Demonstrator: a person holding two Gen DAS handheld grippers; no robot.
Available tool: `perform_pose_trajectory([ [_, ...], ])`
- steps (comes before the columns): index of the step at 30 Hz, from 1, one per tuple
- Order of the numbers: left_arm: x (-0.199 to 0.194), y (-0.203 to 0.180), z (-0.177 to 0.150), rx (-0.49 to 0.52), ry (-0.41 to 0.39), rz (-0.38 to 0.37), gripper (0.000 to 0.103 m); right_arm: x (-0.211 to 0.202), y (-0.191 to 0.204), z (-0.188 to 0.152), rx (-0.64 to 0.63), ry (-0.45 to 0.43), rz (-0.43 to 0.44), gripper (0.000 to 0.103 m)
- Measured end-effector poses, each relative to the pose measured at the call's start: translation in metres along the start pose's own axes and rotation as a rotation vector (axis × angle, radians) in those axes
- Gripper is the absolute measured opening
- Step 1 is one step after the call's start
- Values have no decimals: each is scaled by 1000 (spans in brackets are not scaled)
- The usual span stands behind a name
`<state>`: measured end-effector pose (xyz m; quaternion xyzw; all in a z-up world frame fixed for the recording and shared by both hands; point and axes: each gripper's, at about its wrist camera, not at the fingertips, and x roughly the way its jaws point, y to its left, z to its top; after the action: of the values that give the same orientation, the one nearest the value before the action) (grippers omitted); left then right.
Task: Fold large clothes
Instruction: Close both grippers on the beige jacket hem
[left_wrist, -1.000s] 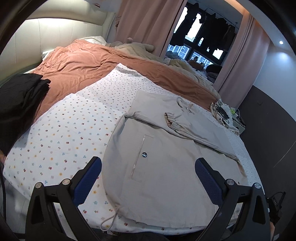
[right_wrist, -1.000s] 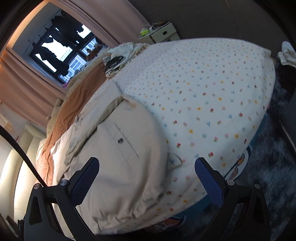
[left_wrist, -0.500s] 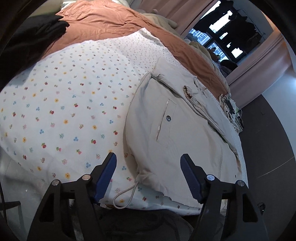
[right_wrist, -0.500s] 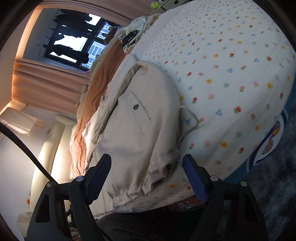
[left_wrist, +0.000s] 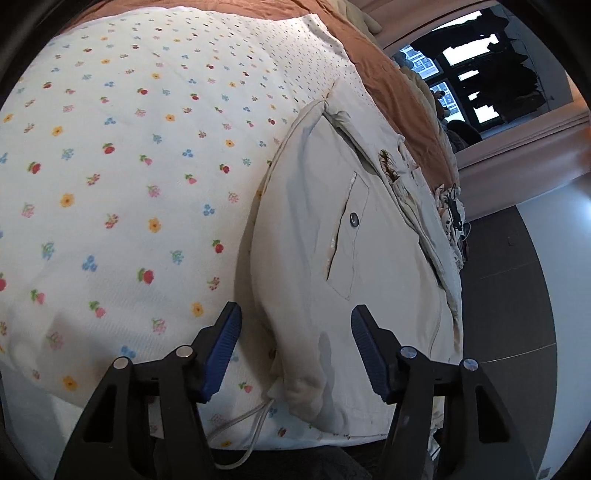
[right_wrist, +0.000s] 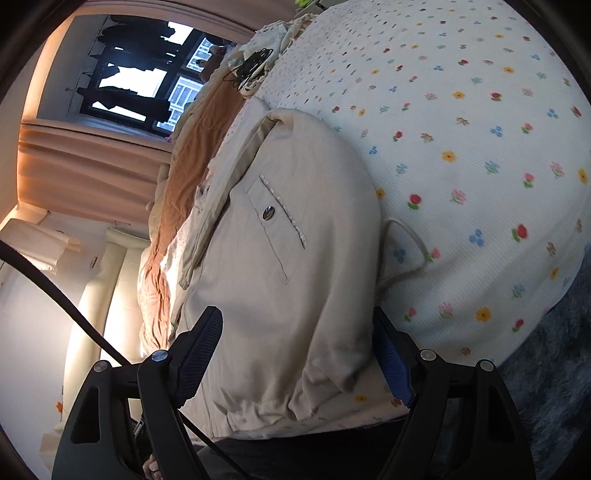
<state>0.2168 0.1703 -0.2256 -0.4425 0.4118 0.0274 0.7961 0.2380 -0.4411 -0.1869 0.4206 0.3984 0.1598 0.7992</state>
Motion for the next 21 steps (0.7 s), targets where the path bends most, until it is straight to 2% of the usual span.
perform_pose_trajectory([
  [6,18,-8,17,8,16,-17,61,22,17,6,-15,-6,-25,78],
  [10,25,-16,16,41,35,-20,60,23,19,3,-29,-5,-32,79],
  [12,24,-15,14,47,52,-31,55,24,20,-1,-29,10,-11,78],
  [14,25,-14,8,51,76,-48,49,25,21,-7,-40,23,1,74],
  [15,25,-14,5,56,85,-54,45,26,20,-9,-39,25,-2,64],
  [16,25,-14,2,61,93,-55,36,26,17,-11,-33,24,-5,48],
  [17,25,-13,-1,66,99,-50,31,25,12,-11,-17,18,-5,37],
  [18,24,-12,-3,61,99,-38,20,23,5,-11,10,15,-4,19],
  [21,17,-4,-5,9,79,-65,14,14,-4,-12,54,-7,30,13],
])
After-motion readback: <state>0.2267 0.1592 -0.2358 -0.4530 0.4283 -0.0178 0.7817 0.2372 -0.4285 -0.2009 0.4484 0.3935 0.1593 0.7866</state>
